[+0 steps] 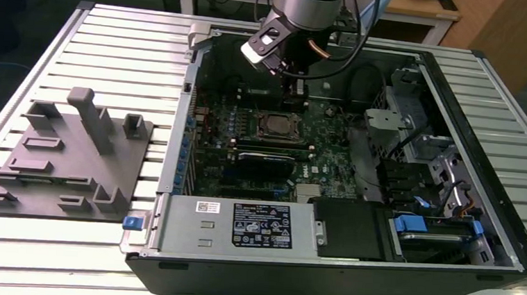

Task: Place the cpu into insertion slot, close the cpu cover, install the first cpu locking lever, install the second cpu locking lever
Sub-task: 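Install the first cpu locking lever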

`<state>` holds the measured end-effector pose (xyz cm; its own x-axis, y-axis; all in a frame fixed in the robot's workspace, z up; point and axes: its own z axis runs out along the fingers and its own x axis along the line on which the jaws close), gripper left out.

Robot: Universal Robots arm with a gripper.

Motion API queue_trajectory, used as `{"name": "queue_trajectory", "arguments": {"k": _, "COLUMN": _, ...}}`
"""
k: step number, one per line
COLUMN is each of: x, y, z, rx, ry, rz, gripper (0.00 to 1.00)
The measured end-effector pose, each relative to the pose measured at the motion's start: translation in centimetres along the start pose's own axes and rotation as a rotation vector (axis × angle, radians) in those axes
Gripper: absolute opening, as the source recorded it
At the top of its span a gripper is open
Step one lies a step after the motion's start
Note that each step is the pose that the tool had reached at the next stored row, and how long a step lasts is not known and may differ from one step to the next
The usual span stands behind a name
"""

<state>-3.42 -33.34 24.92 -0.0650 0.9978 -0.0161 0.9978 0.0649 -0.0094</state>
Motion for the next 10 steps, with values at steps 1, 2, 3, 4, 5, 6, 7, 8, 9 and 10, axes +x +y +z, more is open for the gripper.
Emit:
{"name": "queue_trajectory", "arguments": {"k": 1, "x": 0.00, "y": 0.00, "z": 0.00, "rx": 0.0000, "ry": 0.0000, "rz": -0.002, "gripper": 0.10}}
{"name": "queue_trajectory", "arguments": {"k": 2, "x": 0.00, "y": 0.00, "z": 0.00, "rx": 0.0000, "ry": -0.0001, "rz": -0.003, "gripper": 0.10}}
{"name": "queue_trajectory", "arguments": {"k": 3, "x": 0.00, "y": 0.00, "z": 0.00, "rx": -0.0001, "ry": -0.0001, "rz": -0.004, "gripper": 0.10}}
{"name": "queue_trajectory", "arguments": {"k": 4, "x": 0.00, "y": 0.00, "z": 0.00, "rx": -0.0001, "ry": -0.0001, "rz": -0.006, "gripper": 0.10}}
{"name": "queue_trajectory", "arguments": {"k": 5, "x": 0.00, "y": 0.00, "z": 0.00, "rx": -0.0001, "ry": -0.0001, "rz": -0.007, "gripper": 0.10}}
{"name": "queue_trajectory", "arguments": {"k": 6, "x": 0.00, "y": 0.00, "z": 0.00, "rx": -0.0002, "ry": -0.0001, "rz": -0.009, "gripper": 0.10}}
{"name": "queue_trajectory", "arguments": {"k": 7, "x": 0.00, "y": 0.00, "z": 0.00, "rx": -0.0002, "ry": -0.0002, "rz": -0.010, "gripper": 0.10}}
{"name": "queue_trajectory", "arguments": {"k": 8, "x": 0.00, "y": 0.00, "z": 0.00, "rx": -0.0002, "ry": -0.0001, "rz": -0.012, "gripper": 0.10}}
{"name": "queue_trajectory", "arguments": {"k": 9, "x": 0.00, "y": 0.00, "z": 0.00, "rx": -0.0002, "ry": -0.0001, "rz": -0.013, "gripper": 0.10}}
{"name": "queue_trajectory", "arguments": {"k": 10, "x": 0.00, "y": 0.00, "z": 0.00, "rx": -0.0002, "ry": -0.0002, "rz": -0.014, "gripper": 0.10}}
